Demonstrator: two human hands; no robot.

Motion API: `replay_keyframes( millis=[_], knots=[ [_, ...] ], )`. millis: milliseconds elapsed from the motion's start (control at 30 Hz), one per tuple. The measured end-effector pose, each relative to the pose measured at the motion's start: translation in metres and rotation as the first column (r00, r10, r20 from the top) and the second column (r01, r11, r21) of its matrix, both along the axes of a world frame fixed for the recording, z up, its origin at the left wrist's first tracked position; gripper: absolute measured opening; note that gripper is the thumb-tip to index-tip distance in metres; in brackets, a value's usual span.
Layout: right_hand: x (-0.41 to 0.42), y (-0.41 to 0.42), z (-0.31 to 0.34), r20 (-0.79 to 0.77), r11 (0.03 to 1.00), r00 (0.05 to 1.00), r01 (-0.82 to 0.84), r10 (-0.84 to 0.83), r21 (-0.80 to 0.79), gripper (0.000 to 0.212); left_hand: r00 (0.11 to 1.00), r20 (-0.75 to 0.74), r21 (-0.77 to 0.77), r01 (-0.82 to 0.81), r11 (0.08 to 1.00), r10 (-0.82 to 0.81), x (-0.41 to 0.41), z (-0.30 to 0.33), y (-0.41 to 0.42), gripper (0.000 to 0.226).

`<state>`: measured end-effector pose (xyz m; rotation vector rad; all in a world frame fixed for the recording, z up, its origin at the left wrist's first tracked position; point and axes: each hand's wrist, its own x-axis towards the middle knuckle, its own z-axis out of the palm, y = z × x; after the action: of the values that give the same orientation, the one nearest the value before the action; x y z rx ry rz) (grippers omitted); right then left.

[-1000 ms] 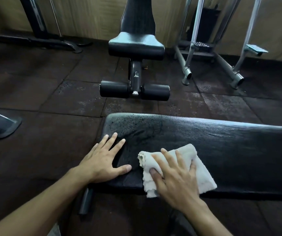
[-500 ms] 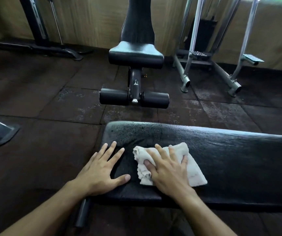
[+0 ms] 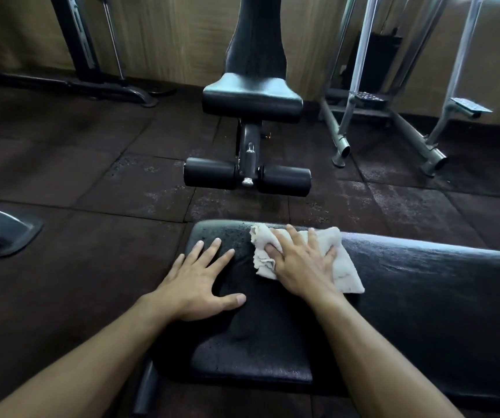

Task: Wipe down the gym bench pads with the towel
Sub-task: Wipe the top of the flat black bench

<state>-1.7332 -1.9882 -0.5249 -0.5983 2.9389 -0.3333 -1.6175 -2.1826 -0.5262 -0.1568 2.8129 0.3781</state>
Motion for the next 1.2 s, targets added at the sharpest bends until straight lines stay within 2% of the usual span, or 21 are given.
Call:
replay_keyframes(
  millis=[200, 467, 600, 667, 800, 933, 1000, 1200],
  knots=[
    [0.017, 0.017, -0.006, -0.077, 0.999, 0.996, -0.032, 0.035, 0.031, 0.06, 0.998, -0.058, -0.027, 0.013, 1.0, -0.014, 0.006, -0.011, -0.001, 0.102],
    [-0.057, -0.016, 0.008, 0.062, 1.0, 0.998, -0.016, 0.016, 0.008, 0.059, 0.998, -0.064, -0.037, 0.013, 0.999, -0.015, 0.002, -0.009, 0.0, 0.109],
    [-0.033, 0.0, 0.0, -0.074, 0.999, 0.997, -0.033, 0.033, 0.005, 0.057, 0.999, -0.046, -0.051, 0.019, 0.999, -0.022, 0.007, -0.012, 0.0, 0.1],
    [-0.041, 0.001, 0.0, -0.086, 0.999, 0.996, -0.035, 0.035, 0.007, 0.06, 0.998, -0.054, -0.044, 0.008, 0.999, -0.011, 0.004, -0.012, -0.001, 0.097],
    [-0.07, -0.02, 0.014, 0.05, 0.997, 0.998, 0.028, -0.032, 0.072, 0.066, 0.999, -0.047, -0.049, 0.014, 0.999, -0.017, 0.0, -0.009, -0.001, 0.108],
    [-0.032, 0.001, 0.01, -0.049, 0.999, 0.999, -0.005, 0.003, -0.038, 0.057, 0.998, -0.057, -0.039, 0.015, 0.999, -0.017, 0.007, -0.008, 0.001, 0.109],
    [-0.005, 0.019, 0.004, -0.064, 0.999, 0.998, -0.025, 0.022, -0.043, 0.054, 0.998, -0.066, -0.029, 0.016, 0.999, -0.017, 0.007, -0.009, 0.0, 0.109],
    [0.001, 0.021, 0.011, 0.034, 0.999, 0.998, -0.047, 0.047, -0.004, 0.057, 0.999, -0.051, -0.014, 0.014, 1.0, -0.015, 0.005, -0.009, -0.002, 0.107]
  ],
)
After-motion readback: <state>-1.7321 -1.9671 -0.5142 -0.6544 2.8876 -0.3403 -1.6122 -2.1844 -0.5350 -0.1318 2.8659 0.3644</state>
